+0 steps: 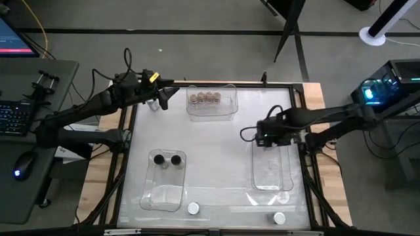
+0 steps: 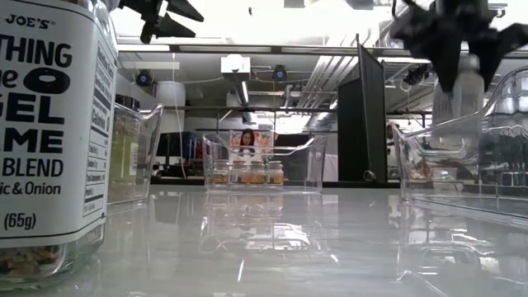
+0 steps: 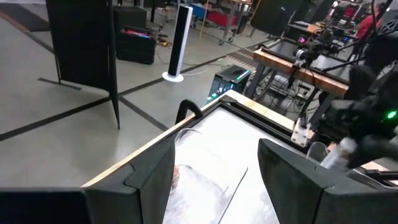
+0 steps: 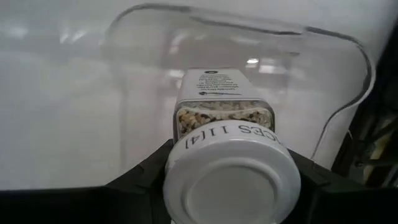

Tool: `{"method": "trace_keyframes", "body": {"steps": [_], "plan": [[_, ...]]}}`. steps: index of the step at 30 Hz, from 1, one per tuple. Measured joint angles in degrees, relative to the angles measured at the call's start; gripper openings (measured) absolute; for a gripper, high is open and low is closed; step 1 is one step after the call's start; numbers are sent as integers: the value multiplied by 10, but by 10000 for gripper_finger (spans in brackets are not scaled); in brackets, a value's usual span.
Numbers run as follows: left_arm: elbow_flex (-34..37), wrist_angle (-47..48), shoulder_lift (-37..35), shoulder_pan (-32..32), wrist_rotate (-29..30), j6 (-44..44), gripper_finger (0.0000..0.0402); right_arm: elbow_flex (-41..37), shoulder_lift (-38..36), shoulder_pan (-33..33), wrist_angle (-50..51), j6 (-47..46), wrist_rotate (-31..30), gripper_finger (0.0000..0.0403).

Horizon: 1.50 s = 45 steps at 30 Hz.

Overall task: Sort spices by type
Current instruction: Put the white seasoning bottle into the bottom right transparent bin

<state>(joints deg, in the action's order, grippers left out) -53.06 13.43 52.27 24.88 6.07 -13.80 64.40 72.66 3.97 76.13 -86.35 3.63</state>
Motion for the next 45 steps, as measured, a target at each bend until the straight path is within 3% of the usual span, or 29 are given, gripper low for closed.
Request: {"method": "trace_keyframes", "body": {"steps": [5, 9, 18, 25, 32, 45], "plan": [[0, 0, 0, 0, 0, 4, 218, -39, 57, 0, -53, -50, -18, 192], [0, 0, 0, 0, -4, 5, 218, -45, 98, -2, -116, -38, -20, 192], [0, 0, 0, 0, -10, 5, 218, -44, 154, -3, -123, -34, -21, 192], [0, -6, 0, 0, -10, 5, 218, -43, 159, -15, -148, -34, -19, 196], [0, -10, 0, 0, -10, 5, 218, -45, 161, -30, -151, -33, -1, 284], [0, -10, 0, 0, -10, 5, 218, -45, 101, -40, -154, -8, 56, 287]]}}
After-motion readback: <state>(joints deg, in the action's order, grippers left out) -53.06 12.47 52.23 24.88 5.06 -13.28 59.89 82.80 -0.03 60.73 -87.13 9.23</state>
